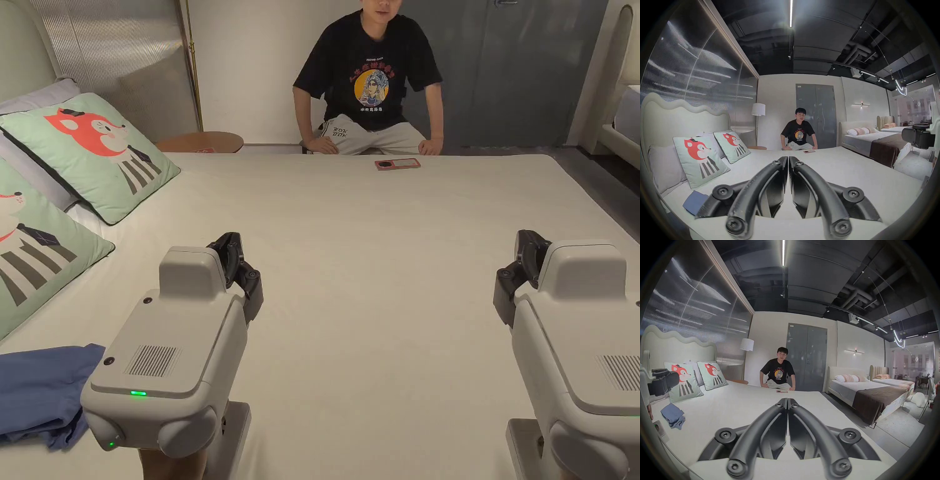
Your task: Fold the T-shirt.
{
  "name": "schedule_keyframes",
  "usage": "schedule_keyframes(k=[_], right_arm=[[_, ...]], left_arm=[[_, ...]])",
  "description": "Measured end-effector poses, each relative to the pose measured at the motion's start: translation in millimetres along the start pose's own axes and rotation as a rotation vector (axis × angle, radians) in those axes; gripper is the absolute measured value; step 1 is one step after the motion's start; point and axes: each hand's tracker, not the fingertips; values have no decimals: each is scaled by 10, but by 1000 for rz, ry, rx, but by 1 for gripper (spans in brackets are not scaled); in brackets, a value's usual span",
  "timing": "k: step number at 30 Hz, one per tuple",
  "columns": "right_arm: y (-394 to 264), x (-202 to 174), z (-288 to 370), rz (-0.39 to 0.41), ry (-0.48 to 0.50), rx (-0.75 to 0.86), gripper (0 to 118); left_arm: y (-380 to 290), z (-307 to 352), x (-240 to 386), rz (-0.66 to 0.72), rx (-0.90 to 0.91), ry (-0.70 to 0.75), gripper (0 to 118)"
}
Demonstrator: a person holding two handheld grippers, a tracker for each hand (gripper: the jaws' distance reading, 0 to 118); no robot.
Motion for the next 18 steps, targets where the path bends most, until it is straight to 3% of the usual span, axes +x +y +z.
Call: schedule_keyframes(k=[1, 2, 3, 4, 5, 6, 18], right_arm=[[-5, 3, -2, -3, 0, -2, 15], [-8, 5, -3, -4, -3, -5, 32], [-23, 21, -16, -4, -4, -7, 54], [-29, 30, -26, -5, -1, -13, 80], [-33, 38, -36, -8, 0, -17, 98], [-38, 42, -45, -12, -4, -20, 110], [-105, 32, -36, -10, -28, -5, 117]], left_arm=[[-1, 4, -4, 6, 1, -2, 8], [-15, -4, -10, 13, 5, -2, 24], [-18, -6, -19, 16, 4, -7, 49], [-18, -11, -24, 17, -2, -12, 83], [-18, -27, -25, 19, -11, -10, 101], [-20, -46, -31, 24, -28, -14, 109], [-32, -18, -27, 31, -5, -5, 110]])
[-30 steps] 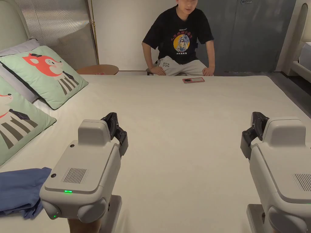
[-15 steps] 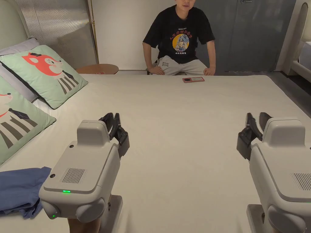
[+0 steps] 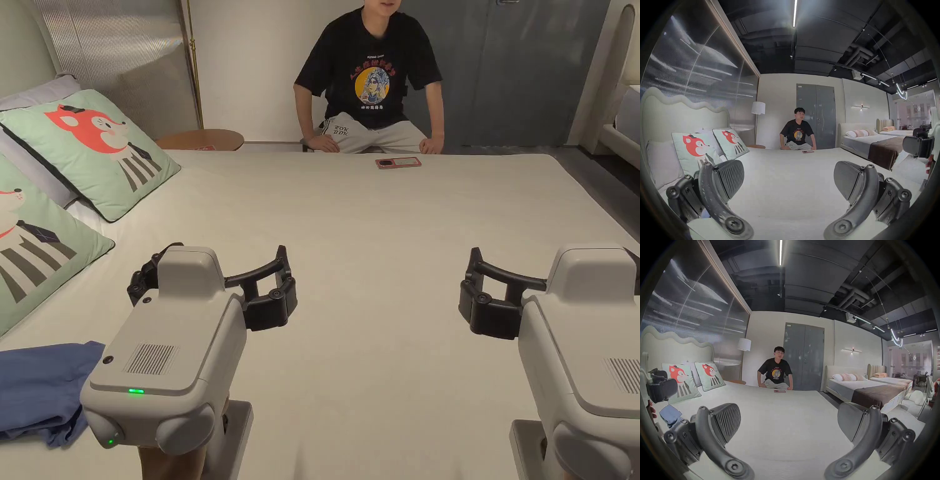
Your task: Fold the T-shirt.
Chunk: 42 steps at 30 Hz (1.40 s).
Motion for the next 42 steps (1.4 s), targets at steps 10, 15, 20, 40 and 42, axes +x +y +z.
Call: schedule_keyframes(k=[10, 15, 20, 40, 42], right_arm=[[25, 4, 13, 0, 1, 2, 117], [13, -8, -9, 0, 3, 4, 117], [58, -26, 23, -4, 4, 7, 117], [124, -36, 72, 2, 3, 15, 117], [125, -32, 70, -1, 3, 15, 117]], left_arm=[[-8, -8, -37, 10, 8, 8, 111], [6, -7, -50, 19, 12, 4, 111], [16, 1, -54, 20, 12, 10, 111], [24, -14, -75, 33, 9, 12, 111], [24, -11, -72, 33, 11, 8, 111]])
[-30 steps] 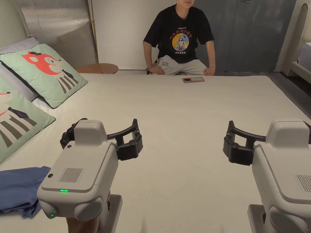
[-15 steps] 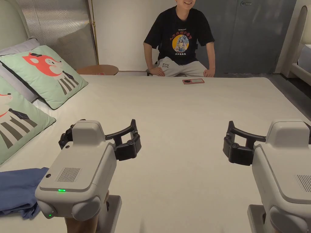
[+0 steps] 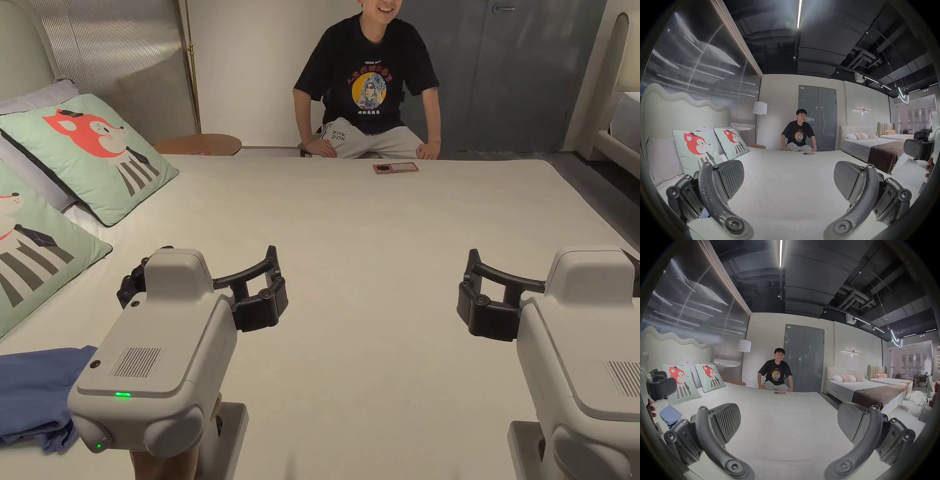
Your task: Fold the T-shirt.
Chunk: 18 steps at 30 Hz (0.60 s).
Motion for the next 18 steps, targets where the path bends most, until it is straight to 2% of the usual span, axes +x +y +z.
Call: schedule_keyframes(k=[18], right_arm=[[-7, 10, -15, -2, -2, 6, 117]], left_arm=[[-15, -13, 22, -9, -4, -9, 111]])
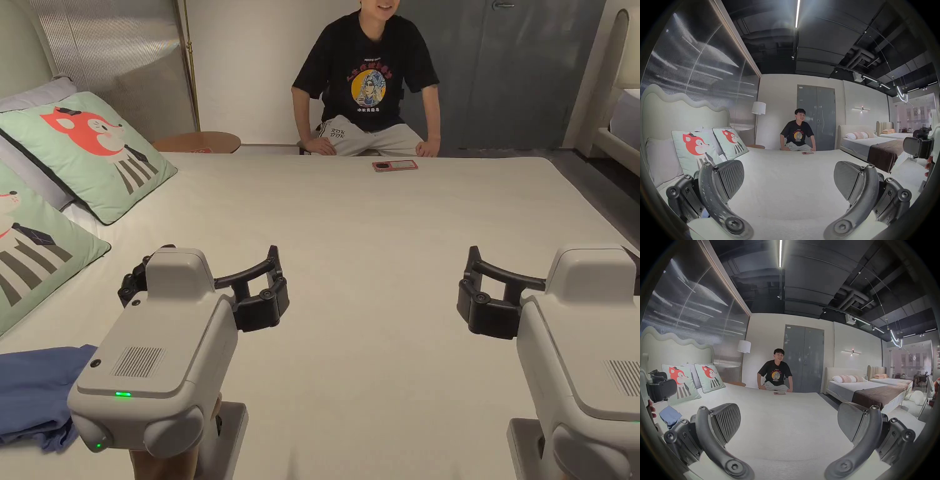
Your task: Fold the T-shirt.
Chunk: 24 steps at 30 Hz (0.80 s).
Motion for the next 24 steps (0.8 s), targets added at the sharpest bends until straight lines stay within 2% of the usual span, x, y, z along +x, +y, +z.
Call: schedule_keyframes(k=[24], right_arm=[[-11, 22, -16, -1, 2, -13, 117]], left_arm=[[-33, -19, 3, 1, -3, -7, 111]])
